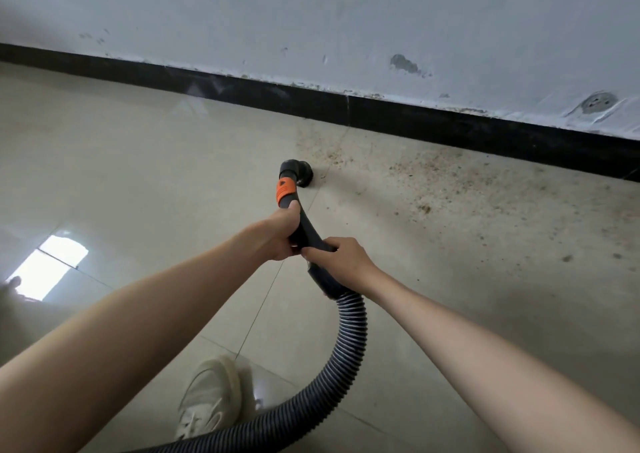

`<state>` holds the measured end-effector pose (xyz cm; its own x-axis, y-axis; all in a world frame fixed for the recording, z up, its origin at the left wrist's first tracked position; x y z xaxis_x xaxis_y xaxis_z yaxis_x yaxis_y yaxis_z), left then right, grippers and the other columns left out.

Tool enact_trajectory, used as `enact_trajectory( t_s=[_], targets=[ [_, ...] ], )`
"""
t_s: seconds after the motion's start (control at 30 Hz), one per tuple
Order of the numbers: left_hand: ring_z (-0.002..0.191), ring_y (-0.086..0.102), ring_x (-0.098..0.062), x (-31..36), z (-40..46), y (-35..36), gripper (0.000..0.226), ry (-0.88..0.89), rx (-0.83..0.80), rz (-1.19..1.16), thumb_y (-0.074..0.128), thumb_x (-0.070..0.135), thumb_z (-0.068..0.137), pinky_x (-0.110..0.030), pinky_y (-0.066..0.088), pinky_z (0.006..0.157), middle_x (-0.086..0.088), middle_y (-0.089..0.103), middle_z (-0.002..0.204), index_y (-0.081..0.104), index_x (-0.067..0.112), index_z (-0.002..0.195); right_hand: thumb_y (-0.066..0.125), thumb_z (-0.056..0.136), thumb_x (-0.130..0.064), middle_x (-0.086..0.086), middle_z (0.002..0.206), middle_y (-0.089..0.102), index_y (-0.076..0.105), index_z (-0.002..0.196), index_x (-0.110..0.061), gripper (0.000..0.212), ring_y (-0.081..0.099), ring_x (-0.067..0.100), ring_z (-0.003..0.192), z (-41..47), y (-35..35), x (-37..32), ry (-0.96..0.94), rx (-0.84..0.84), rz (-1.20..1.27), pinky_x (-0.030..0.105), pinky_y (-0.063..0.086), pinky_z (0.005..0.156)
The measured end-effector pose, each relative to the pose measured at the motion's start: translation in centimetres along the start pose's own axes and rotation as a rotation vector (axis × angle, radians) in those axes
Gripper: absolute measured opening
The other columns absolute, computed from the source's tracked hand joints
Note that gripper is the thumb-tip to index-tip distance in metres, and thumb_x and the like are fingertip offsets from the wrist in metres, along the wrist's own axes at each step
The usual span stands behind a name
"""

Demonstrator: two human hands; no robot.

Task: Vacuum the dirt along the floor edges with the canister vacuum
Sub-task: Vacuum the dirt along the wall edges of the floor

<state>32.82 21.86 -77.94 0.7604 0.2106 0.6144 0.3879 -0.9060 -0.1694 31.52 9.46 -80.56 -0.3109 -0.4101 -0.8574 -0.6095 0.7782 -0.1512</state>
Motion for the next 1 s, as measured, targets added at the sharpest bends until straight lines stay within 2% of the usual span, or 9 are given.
enact_trajectory(
  t_s=[0.07, 0.2, 0.27, 0.4, 0.53, 0.63, 0.73, 0.83, 1.0],
  targets=[
    [0.092, 0.054, -0.027, 0.3, 0.8, 0.1, 0.042, 0.007, 0.014, -0.008, 0.033, 0.037, 0.101, -0.037, 0.047, 0.078, -0.01, 0.052, 0.088, 0.038, 0.004, 0.126, 0.069, 0.081, -0.036, 0.005, 0.083, 0.07, 0.065, 0.078, -0.014, 0.023, 0.063, 0.017, 0.072, 0.7, -0.2, -0.4, 0.017, -0.004, -0.026, 0.028, 0.049, 0.065],
    [0.119, 0.05, -0.033, 1.1, 3.4, -0.7, 0.053, 0.063, 0.06, 0.0, 0.03, 0.039, 0.102, -0.04, 0.043, 0.091, -0.017, 0.049, 0.13, 0.031, 0.001, 0.14, 0.069, 0.08, -0.038, 0.004, 0.088, 0.069, 0.062, 0.082, -0.017, 0.022, 0.065, 0.02, 0.079, 2.9, 0.1, -1.8, 0.075, -0.06, -0.101, 0.03, 0.051, 0.071],
    [0.125, 0.047, -0.033, 1.8, 4.8, -1.4, 0.055, 0.088, 0.085, 0.004, 0.028, 0.04, 0.102, -0.04, 0.041, 0.098, -0.017, 0.046, 0.137, 0.03, 0.001, 0.142, 0.069, 0.08, -0.043, 0.005, 0.098, 0.069, 0.062, 0.089, -0.019, 0.027, 0.066, 0.021, 0.088, 4.3, 0.8, -2.4, 0.08, -0.073, -0.158, 0.03, 0.05, 0.073],
    [0.123, 0.049, -0.035, 3.2, 7.6, -2.4, 0.058, 0.126, 0.094, 0.058, 0.027, 0.042, 0.102, -0.043, 0.041, 0.103, -0.019, 0.048, 0.136, 0.032, 0.001, 0.141, 0.076, 0.076, -0.047, 0.003, 0.099, 0.066, 0.058, 0.099, -0.016, 0.043, 0.064, 0.02, 0.091, 6.8, 2.0, -2.7, 0.072, -0.089, -0.157, 0.031, 0.051, 0.077],
    [0.114, 0.054, -0.035, 4.4, 10.1, -2.8, 0.057, 0.14, 0.091, 0.098, 0.026, 0.044, 0.101, -0.044, 0.046, 0.097, -0.018, 0.053, 0.128, 0.039, 0.0, 0.134, 0.081, 0.075, -0.035, 0.0, 0.077, 0.062, 0.055, 0.087, -0.014, 0.036, 0.06, 0.014, 0.068, 8.1, 2.7, -2.2, 0.067, -0.086, 0.011, 0.03, 0.054, 0.068],
    [0.118, 0.051, -0.035, 5.7, 12.0, -3.5, 0.06, 0.138, 0.085, 0.112, 0.023, 0.044, 0.101, -0.043, 0.045, 0.098, -0.018, 0.05, 0.132, 0.036, -0.001, 0.138, 0.08, 0.076, -0.032, 0.002, 0.082, 0.066, 0.052, 0.098, -0.017, 0.039, 0.063, 0.014, 0.064, 8.6, 3.0, -2.0, 0.095, 0.018, 0.13, 0.03, 0.057, 0.07],
    [0.121, 0.05, -0.036, 7.4, 13.8, -3.9, 0.06, 0.141, 0.094, 0.141, 0.021, 0.044, 0.102, -0.044, 0.044, 0.1, -0.019, 0.047, 0.137, 0.034, -0.001, 0.14, 0.076, 0.079, -0.038, 0.001, 0.085, 0.066, 0.05, 0.109, -0.017, 0.044, 0.061, 0.011, 0.057, 10.1, 3.2, -2.7, 0.06, 0.161, 0.09, 0.029, 0.055, 0.061],
    [0.124, 0.048, -0.036, 9.4, 15.4, -4.2, 0.06, 0.152, 0.081, 0.183, 0.021, 0.043, 0.102, -0.045, 0.043, 0.101, -0.019, 0.046, 0.139, 0.032, 0.0, 0.142, 0.071, 0.082, -0.042, 0.002, 0.082, 0.065, 0.052, 0.103, -0.02, 0.037, 0.056, 0.011, 0.051, 12.0, 4.0, -3.7, -0.001, 0.277, 0.049, 0.024, 0.05, 0.05],
    [0.122, 0.049, -0.035, 10.9, 17.0, -4.9, 0.059, 0.155, 0.07, 0.205, 0.024, 0.044, 0.102, -0.041, 0.045, 0.093, -0.018, 0.047, 0.137, 0.035, 0.0, 0.141, 0.069, 0.082, -0.048, 0.001, 0.082, 0.062, 0.053, 0.098, -0.018, 0.039, 0.055, 0.011, 0.049, 13.7, 4.4, -5.4, 0.033, 0.301, -0.04, 0.02, 0.044, 0.046]
  ],
)
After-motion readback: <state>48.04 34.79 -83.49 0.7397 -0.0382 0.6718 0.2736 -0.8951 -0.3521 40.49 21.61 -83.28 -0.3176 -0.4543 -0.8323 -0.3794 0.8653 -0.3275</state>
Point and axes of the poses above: each hand's wrist, its own z-axis towards the middle knuckle, its own y-axis out of the palm, x = y × z, the point moved 2 cm from there along z, towards the middle knuckle
